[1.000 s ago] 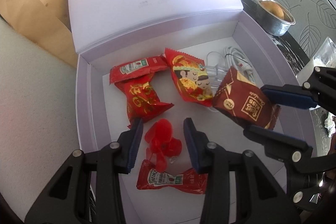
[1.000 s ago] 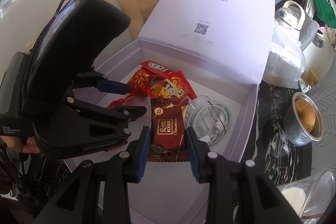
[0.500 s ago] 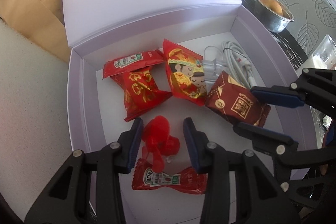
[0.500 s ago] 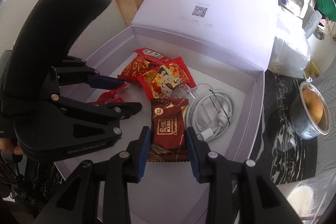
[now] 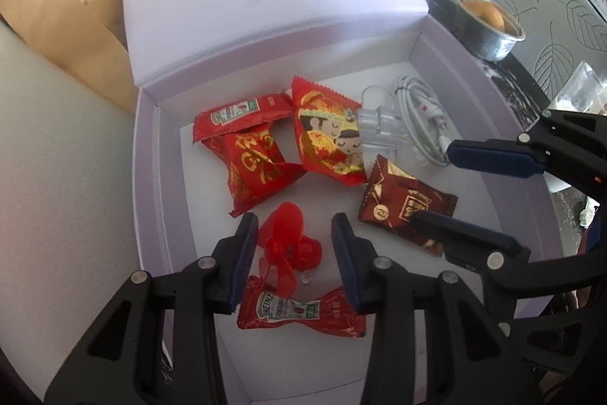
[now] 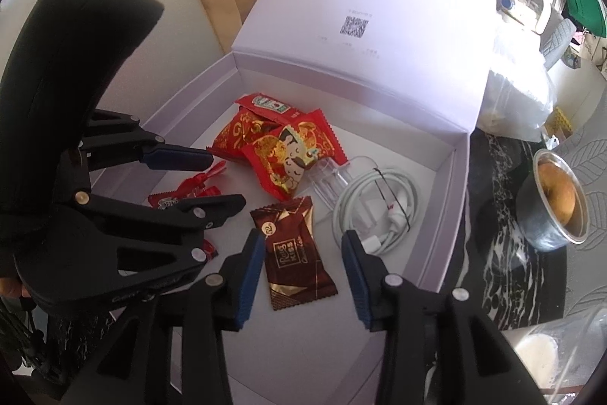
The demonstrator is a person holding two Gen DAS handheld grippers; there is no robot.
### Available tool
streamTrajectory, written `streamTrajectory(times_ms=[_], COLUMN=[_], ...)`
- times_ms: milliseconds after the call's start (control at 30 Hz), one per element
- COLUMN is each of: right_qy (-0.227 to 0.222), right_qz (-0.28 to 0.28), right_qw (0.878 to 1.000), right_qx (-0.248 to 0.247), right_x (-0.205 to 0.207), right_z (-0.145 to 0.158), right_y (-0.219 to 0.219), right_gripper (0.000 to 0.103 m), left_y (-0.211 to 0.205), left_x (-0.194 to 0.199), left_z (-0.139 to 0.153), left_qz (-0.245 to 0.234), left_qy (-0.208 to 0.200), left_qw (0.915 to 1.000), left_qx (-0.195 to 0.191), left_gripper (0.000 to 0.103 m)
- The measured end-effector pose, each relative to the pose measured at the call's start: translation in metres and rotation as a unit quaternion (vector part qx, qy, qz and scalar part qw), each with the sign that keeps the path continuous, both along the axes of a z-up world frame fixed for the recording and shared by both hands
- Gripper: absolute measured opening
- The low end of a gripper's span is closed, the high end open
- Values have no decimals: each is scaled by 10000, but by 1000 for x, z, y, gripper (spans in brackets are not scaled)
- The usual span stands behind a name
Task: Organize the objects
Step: 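Open the right tool to release the brown packet while the left tool releases the red toy, then withdraw both tools up and away from the box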
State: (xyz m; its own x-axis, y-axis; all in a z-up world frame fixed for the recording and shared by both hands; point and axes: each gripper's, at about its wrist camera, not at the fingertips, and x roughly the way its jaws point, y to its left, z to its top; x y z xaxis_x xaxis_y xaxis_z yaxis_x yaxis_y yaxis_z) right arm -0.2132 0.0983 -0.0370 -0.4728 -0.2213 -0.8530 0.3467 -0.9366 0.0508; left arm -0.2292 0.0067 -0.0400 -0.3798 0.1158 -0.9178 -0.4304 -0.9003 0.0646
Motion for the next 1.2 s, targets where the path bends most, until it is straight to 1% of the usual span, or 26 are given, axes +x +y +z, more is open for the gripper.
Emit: streamTrajectory(times_ms=[200,333,367,400,467,533,600,667,700,767,833,1067,1200], right_qy=[128,180,198,224,277,333,411,494,546,645,746,1108,1327], right_qz=[-67,-169,-194,-208,-257,-293,-317,-334,-345,-358,-384,-499,-497], right_qw=[9999,9994,9992,9990,9986,9983,9979,9975,9972,9965,9957,9918,9891], right_qx=[93,261,295,318,368,386,384,381,382,385,405,401,401], right_x=[3,4,5,9,9,6,5,6,8,12,17,37,53], right_z=[16,23,26,22,27,29,31,34,38,46,55,86,104], right_y=[7,4,4,11,13,14,14,13,13,14,15,17,15], right_gripper=[42,42,42,43,48,51,52,54,54,57,60,61,61], left_y=[0,-5,0,10,-3,-6,-6,-7,-11,-15,-15,-25,-31], left_x=[8,15,11,6,4,6,4,8,11,16,18,39,50], left_z=[11,15,18,23,29,33,42,50,57,69,77,109,122], left_qz=[-4,54,65,82,128,179,218,247,274,333,386,565,680], left_qy=[103,193,206,221,254,325,418,527,611,742,836,1165,1304], left_qw=[9999,9998,9998,9997,9996,9993,9989,9983,9977,9966,9956,9912,9884], left_qx=[49,-16,-19,-20,-33,-18,31,50,58,95,150,267,375], left_gripper=[40,50,52,53,58,60,63,68,70,77,81,82,83])
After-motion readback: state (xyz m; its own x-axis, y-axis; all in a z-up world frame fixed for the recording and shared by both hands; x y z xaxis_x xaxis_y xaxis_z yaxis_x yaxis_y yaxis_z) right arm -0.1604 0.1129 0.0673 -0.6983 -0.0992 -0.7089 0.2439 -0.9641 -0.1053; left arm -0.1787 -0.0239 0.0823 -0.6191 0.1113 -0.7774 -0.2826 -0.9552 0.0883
